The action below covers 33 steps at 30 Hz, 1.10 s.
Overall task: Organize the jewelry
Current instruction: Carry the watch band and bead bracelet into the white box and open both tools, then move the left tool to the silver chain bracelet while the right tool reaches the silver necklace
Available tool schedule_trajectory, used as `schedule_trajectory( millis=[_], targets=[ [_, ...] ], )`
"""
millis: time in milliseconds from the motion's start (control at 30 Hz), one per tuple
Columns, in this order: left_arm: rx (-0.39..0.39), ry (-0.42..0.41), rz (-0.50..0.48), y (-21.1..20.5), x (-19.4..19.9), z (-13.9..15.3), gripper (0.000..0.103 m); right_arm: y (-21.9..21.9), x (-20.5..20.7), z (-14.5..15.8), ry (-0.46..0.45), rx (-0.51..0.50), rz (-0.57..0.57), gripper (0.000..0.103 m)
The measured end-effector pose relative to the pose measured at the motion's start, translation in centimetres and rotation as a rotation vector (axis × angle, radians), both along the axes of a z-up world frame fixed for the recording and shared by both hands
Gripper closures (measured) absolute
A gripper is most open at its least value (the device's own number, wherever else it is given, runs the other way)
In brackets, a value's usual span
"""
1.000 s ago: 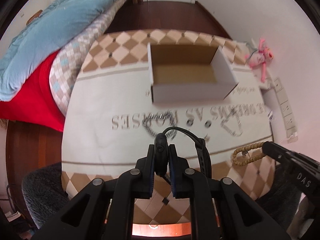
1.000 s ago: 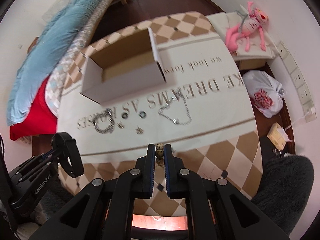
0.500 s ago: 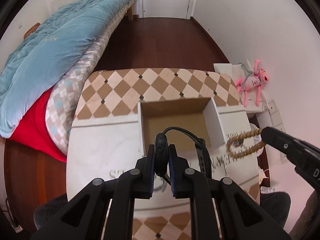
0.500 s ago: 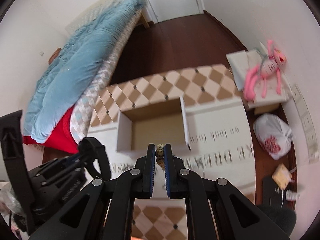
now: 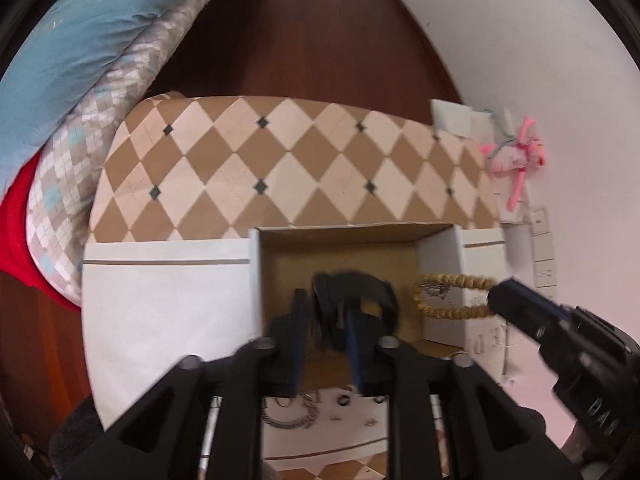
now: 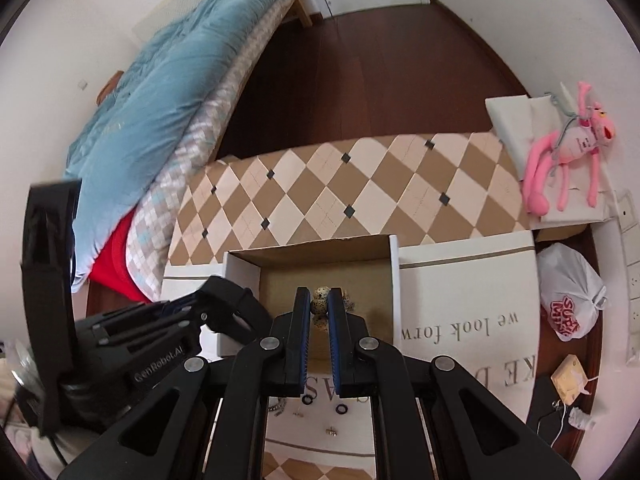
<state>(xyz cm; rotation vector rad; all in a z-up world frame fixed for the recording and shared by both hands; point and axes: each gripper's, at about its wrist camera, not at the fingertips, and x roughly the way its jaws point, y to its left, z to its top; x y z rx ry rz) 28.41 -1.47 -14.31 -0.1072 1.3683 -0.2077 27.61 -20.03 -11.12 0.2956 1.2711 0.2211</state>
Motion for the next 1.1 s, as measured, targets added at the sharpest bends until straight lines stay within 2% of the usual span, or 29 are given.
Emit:
schedule_trajectory(
  millis=[33, 67, 100, 167, 233, 267, 300, 367, 433, 500, 533, 567, 800, 967, 1100],
  targets=[
    [0.007, 0.002, -0.002, 0.0, 0.3, 0.0, 0.041, 0.1, 0.3, -0.4, 0.019, 0.005, 0.009, 0.093],
    [0.008, -0.006, 0.006, 0.2, 0.4, 0.2, 0.031, 0.1, 0.7, -1.1, 0.048, 0.005, 0.014, 0.093],
    [0.014, -0.019, 0.014, 0.4, 0.4, 0.5, 0.027, 0.1, 0.8, -1.3, 0.057, -0.002, 0.009, 0.093],
    [0.032, -0.025, 0.012, 0.7, 0.5, 0.8, 0.025, -0.2, 0.9, -1.7, 0.065, -0.021, 0.007, 0.092],
    [0.056, -0.043, 0.022, 1.0, 0.3, 1.1, 0.011, -0.6, 0.8, -1.7, 0.065, -0.067, -0.007, 0.079],
    [0.060, -0.051, 0.026, 1.2, 0.2, 1.2, 0.009, -0.6, 0.7, -1.7, 0.060, -0.088, -0.007, 0.066],
    [0.066, -0.058, 0.031, 1.4, -0.1, 1.2, 0.008, -0.7, 0.5, -1.7, 0.056, -0.112, -0.009, 0.055],
    [0.087, -0.077, 0.039, 1.7, -0.5, 1.1, 0.008, -0.7, 0.0, -1.9, 0.045, -0.183, -0.013, 0.040],
    [0.109, -0.095, 0.051, 2.1, -1.0, 0.8, 0.007, -0.6, -0.4, -2.1, 0.032, -0.249, -0.011, 0.031],
    [0.121, -0.116, 0.061, 2.3, -1.7, 0.4, 0.006, -0.4, -1.0, -2.4, 0.016, -0.312, -0.012, 0.010],
    [0.129, -0.128, 0.067, 2.4, -2.2, 0.1, 0.006, -0.2, -1.3, -2.7, 0.008, -0.348, -0.012, 0.007],
    [0.136, -0.137, 0.070, 2.4, -2.5, -0.1, 0.006, 0.0, -1.7, -3.0, 0.004, -0.373, -0.010, 0.005],
    [0.188, -0.145, 0.068, 2.3, -4.1, -1.1, 0.006, 0.5, -3.3, -4.7, 0.008, -0.384, -0.001, 0.005],
    [0.194, -0.157, 0.074, 2.4, -5.2, -0.8, 0.006, 0.5, -4.1, -4.4, -0.002, -0.366, -0.016, 0.005],
    [0.202, -0.199, 0.080, 2.7, -6.3, 0.6, 0.006, 0.4, -5.0, -3.1, -0.028, -0.358, -0.041, 0.005]
  ],
)
